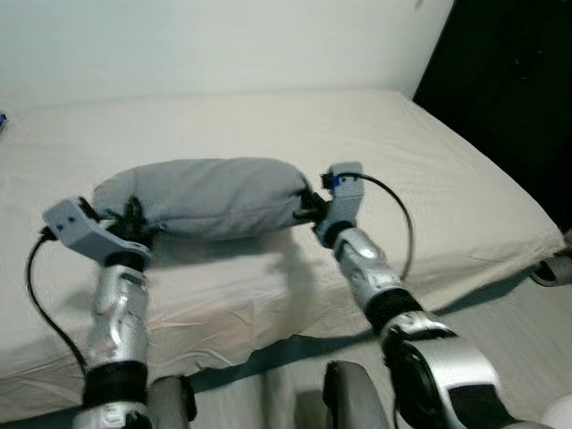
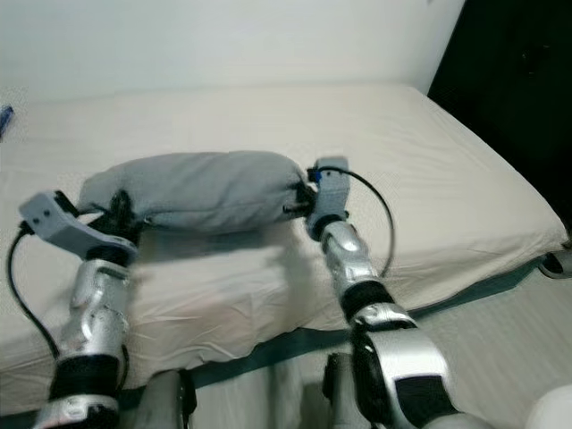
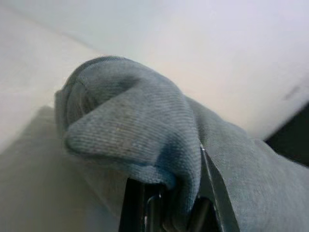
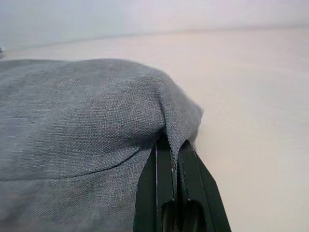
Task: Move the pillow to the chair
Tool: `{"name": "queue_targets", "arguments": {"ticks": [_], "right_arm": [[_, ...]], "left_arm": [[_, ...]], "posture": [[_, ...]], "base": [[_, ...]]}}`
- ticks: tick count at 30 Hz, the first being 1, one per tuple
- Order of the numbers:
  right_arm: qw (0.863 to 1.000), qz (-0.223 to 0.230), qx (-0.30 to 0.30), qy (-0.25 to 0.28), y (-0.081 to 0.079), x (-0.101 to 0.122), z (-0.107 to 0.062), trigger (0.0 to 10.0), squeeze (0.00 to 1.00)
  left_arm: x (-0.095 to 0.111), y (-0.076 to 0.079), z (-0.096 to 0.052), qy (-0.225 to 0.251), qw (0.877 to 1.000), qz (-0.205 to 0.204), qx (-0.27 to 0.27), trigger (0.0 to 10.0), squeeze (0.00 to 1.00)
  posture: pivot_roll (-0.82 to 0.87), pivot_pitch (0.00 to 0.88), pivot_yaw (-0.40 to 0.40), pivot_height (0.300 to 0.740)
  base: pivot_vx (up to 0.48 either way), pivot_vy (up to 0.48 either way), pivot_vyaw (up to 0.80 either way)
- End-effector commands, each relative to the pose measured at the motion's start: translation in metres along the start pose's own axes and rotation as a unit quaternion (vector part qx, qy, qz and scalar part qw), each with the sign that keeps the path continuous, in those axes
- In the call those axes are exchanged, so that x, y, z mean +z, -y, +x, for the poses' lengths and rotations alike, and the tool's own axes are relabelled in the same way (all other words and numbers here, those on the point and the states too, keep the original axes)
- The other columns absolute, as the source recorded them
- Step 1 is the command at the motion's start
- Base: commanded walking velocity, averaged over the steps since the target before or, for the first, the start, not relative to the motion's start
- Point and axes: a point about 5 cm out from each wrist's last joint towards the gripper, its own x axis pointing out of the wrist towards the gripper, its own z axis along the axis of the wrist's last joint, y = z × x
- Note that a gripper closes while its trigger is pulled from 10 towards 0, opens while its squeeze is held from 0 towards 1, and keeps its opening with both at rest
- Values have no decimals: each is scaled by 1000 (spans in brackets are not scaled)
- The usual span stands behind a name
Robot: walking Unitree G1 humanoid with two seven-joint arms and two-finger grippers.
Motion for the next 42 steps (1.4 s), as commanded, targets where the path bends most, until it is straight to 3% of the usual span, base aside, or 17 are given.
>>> {"name": "queue_targets", "arguments": {"ticks": [1,2,9,11,12,13,15,18,22,26,42], "right_arm": [[1000,-13,-1,25,2,4,-3,10000,0],[999,-23,-3,32,3,3,-6,10000,0],[999,-23,-3,32,3,3,-6,10000,0],[999,-29,-4,39,4,2,-8,10000,0],[998,-48,-9,39,7,-1,-11,10000,0],[998,-48,-9,39,7,-1,-11,10000,0],[997,-70,0,31,4,-8,-14,10000,0],[997,-76,11,27,-1,-13,-16,10000,0],[998,-52,22,26,-3,-17,-19,10000,0],[998,-46,32,27,-5,-18,-22,10000,0],[998,-39,36,20,-7,-17,-22,10000,0]], "left_arm": [[-16,16,-3,-38,998,44,-34,10000,0],[-22,16,-6,-53,996,71,-19,10000,0],[-22,16,-6,-53,996,71,-19,10000,0],[-26,16,-7,-61,994,87,-9,10000,0],[-31,24,-10,-68,990,117,-25,10000,0],[-31,24,-10,-68,990,117,-25,10000,0],[-42,41,-15,-87,983,143,-74,10000,0],[-41,47,-15,-72,980,171,-78,10000,0],[-36,44,-15,-72,986,144,-54,10000,0],[-36,46,-18,-70,981,169,-70,10000,0],[-37,51,-23,-66,981,165,-73,10000,0]], "posture": [[49,0,-115,535],[45,0,-113,535],[45,0,-113,535],[44,0,-112,535],[39,0,-105,535],[39,0,-105,535],[37,0,-107,535],[44,0,-110,535],[43,0,-109,535],[44,0,-111,550],[49,0,-124,610]], "base": [[0,0,0],[0,0,0],[0,0,0],[0,0,0],[0,0,0],[0,0,0],[0,0,0],[0,0,0],[0,0,0],[0,0,0],[0,0,0]]}}
